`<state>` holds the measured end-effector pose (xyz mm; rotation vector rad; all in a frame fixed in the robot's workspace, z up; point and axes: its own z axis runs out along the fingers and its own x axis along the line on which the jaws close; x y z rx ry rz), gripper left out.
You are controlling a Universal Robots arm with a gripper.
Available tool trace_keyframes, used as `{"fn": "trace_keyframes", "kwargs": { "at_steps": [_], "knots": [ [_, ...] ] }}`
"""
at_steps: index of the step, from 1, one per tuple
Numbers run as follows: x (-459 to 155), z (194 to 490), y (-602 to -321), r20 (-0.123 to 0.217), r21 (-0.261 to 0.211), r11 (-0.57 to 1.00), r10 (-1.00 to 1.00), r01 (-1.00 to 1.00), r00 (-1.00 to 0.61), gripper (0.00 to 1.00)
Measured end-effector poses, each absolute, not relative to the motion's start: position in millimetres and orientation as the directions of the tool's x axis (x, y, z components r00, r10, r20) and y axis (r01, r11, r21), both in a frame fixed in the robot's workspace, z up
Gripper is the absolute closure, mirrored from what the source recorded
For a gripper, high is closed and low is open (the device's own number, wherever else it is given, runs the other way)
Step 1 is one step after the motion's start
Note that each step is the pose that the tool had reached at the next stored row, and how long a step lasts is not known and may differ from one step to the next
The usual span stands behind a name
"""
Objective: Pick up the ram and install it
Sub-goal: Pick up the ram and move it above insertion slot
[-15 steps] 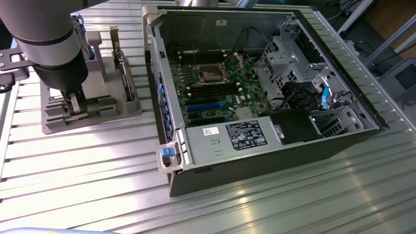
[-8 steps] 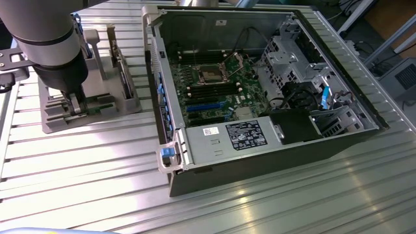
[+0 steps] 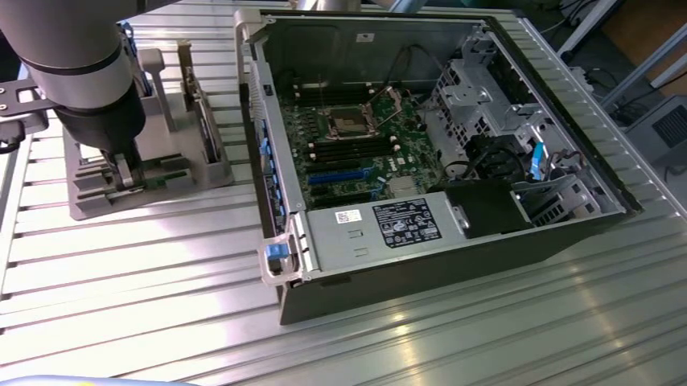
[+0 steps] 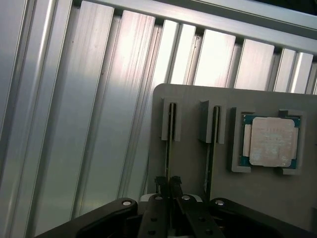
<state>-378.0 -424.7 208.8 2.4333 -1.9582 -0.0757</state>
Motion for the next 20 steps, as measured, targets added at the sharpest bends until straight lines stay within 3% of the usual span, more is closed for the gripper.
{"fn": "trace_keyframes", "kwargs": {
  "at_steps": [20],
  "knots": [
    [-378.0,244.1,-424.7,-0.027,0.044,-0.214,-0.977,-0.976,0.213,0.87]
  ]
}}
